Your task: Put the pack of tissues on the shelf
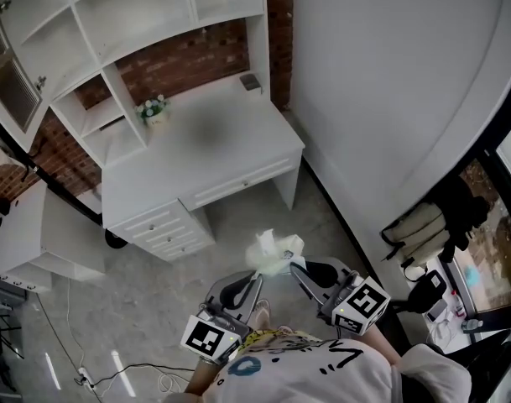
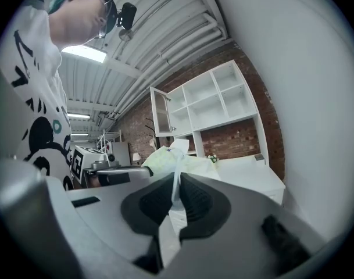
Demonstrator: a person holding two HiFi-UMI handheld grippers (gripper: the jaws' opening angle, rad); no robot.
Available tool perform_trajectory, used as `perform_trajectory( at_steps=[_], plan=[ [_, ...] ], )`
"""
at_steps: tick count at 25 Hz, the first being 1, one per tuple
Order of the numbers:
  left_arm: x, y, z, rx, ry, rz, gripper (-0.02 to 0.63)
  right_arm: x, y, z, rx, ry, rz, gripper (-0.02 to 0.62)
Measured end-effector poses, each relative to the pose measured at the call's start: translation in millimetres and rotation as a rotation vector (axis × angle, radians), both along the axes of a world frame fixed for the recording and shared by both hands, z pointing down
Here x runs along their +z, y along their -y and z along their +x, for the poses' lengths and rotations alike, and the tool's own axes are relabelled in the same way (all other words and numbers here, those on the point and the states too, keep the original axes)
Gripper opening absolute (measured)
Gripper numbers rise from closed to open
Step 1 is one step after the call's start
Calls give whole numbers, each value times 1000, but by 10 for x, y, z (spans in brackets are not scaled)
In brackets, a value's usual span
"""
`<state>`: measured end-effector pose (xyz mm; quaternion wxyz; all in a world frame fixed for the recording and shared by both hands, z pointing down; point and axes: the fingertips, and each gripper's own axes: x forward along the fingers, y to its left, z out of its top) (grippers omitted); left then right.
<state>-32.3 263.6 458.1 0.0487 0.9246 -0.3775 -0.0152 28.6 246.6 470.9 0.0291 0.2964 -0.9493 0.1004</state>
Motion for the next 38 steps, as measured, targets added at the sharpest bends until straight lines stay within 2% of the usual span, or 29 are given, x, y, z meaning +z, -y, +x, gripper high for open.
perform_trajectory(
  at_steps=[8,23,38],
  plan=[
    [-148,495,-157,41,-6,32,17,-160,459,-150,46,5,33,37],
    [-128,1074,-563,89,6,54,17,-122,1013,-552,99,21,37,37],
    [64,1406,-690,68,-14,-6,17,49,1353,-684,91,-8,5,37]
  ],
)
